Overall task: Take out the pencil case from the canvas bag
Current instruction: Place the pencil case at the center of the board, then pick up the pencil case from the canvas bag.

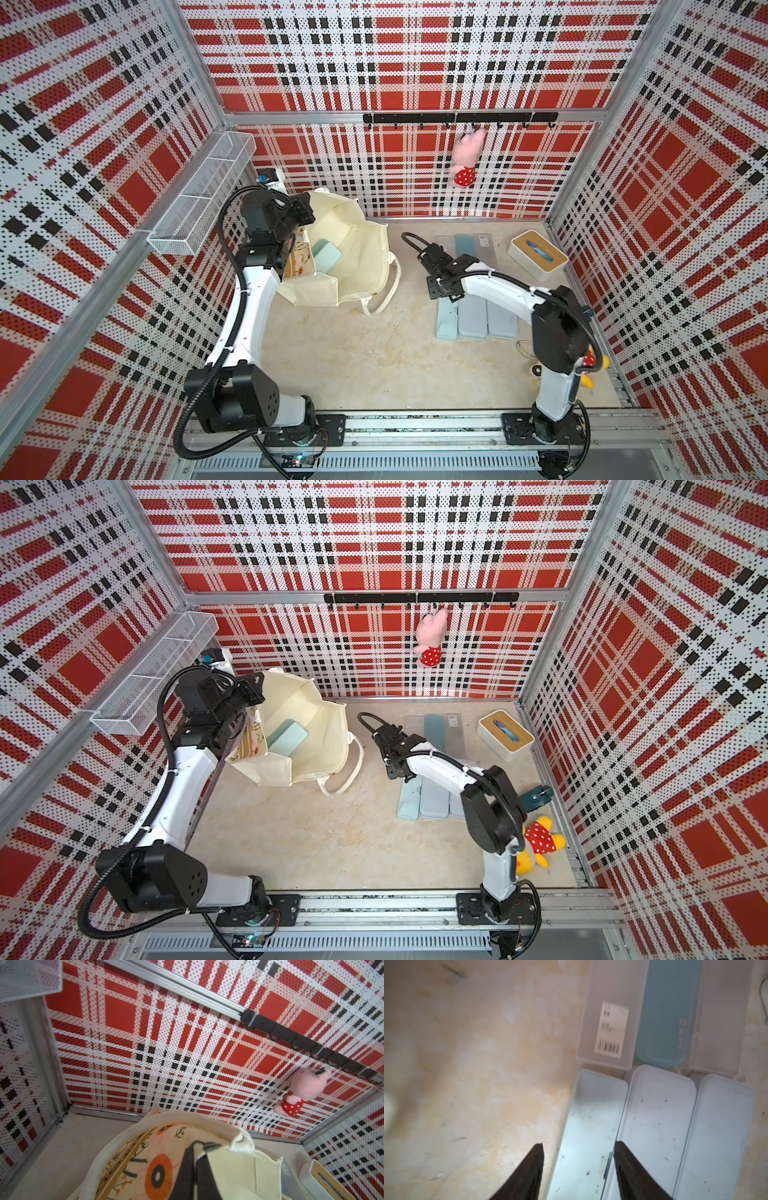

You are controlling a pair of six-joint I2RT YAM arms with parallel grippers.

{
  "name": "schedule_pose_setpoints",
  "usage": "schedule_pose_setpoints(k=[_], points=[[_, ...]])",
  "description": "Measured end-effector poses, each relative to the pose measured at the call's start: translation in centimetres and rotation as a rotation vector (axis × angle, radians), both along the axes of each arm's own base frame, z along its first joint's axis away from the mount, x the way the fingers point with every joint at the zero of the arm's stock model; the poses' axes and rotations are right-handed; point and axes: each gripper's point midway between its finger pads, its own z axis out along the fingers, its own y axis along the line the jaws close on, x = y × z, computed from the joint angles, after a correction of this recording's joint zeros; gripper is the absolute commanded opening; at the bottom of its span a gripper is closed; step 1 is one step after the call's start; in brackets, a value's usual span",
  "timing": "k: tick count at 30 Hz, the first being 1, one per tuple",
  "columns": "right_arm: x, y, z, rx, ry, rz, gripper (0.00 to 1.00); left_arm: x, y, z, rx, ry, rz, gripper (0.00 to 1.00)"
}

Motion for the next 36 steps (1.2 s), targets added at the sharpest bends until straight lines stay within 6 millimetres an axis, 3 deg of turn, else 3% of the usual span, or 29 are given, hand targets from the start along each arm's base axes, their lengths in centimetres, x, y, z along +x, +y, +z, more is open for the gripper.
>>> schedule_pose_setpoints(k=[3, 6, 13, 23, 25, 27, 36], points=[[0.4, 1.3, 5.9, 0.191, -0.160, 0.017, 0.60, 0.2, -3.1, -0.4, 0.027, 0.002, -0.080, 0.00], [0.4, 2.8, 10.0, 0.357, -0.277, 0.059, 0.60, 0.3, -5.7, -0.8, 0.050, -0.001, -0.151, 0.00], [-1.7, 5.8, 14.1, 0.603, -0.454, 0.197, 0.58, -0.1, -9.5, -0.3, 0.062, -0.071, -0.257, 0.00], [-7.4, 14.5, 23.7, 0.691, -0.664, 0.509, 0.56, -0.1, -10.6, -0.5, 0.066, -0.088, -0.277, 0.00], [-7.0, 15.7, 23.6, 0.681, -0.661, 0.525, 0.56, -0.1, -10.6, -0.4, 0.067, -0.091, -0.276, 0.00], [-6.1, 16.9, 22.0, 0.646, -0.628, 0.528, 0.55, -0.1, -10.6, -0.4, 0.067, -0.091, -0.275, 0.00], [-2.3, 21.2, 9.7, 0.460, -0.394, 0.516, 0.57, -0.1, -10.6, -0.4, 0.068, -0.093, -0.277, 0.00]])
